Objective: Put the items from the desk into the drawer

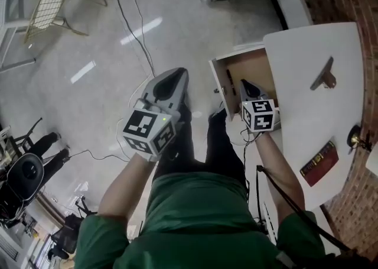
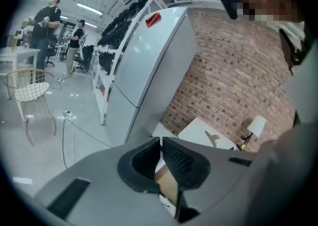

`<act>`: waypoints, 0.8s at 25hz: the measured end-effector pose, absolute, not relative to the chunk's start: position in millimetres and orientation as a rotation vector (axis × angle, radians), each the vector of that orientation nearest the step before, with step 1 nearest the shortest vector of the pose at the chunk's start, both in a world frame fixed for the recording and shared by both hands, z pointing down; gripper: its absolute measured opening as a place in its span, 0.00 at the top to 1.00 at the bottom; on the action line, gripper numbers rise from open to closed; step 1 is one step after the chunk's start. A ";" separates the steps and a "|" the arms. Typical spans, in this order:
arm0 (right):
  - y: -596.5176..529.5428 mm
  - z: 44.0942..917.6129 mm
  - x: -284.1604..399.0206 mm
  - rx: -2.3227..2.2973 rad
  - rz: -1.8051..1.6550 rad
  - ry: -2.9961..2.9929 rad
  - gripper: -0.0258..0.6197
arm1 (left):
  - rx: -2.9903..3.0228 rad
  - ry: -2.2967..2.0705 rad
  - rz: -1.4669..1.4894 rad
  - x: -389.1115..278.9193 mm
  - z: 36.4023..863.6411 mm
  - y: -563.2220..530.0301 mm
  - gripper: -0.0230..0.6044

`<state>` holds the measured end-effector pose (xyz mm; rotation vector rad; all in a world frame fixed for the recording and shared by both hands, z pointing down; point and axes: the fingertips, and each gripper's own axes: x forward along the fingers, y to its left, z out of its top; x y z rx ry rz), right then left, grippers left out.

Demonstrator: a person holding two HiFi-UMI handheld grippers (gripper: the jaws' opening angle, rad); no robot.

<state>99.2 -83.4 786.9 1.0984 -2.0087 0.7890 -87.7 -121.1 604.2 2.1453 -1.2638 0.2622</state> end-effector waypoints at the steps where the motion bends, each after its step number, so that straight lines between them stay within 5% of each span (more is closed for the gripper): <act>1: -88.6 767.2 96.1 1.103 0.798 -2.045 0.95 | 2.159 -1.266 0.251 -85.0 591.9 -122.7 0.94; 20: -172.0 426.5 113.5 1.559 0.393 -2.427 0.95 | 2.415 -1.355 0.086 -58.5 395.9 -157.3 0.94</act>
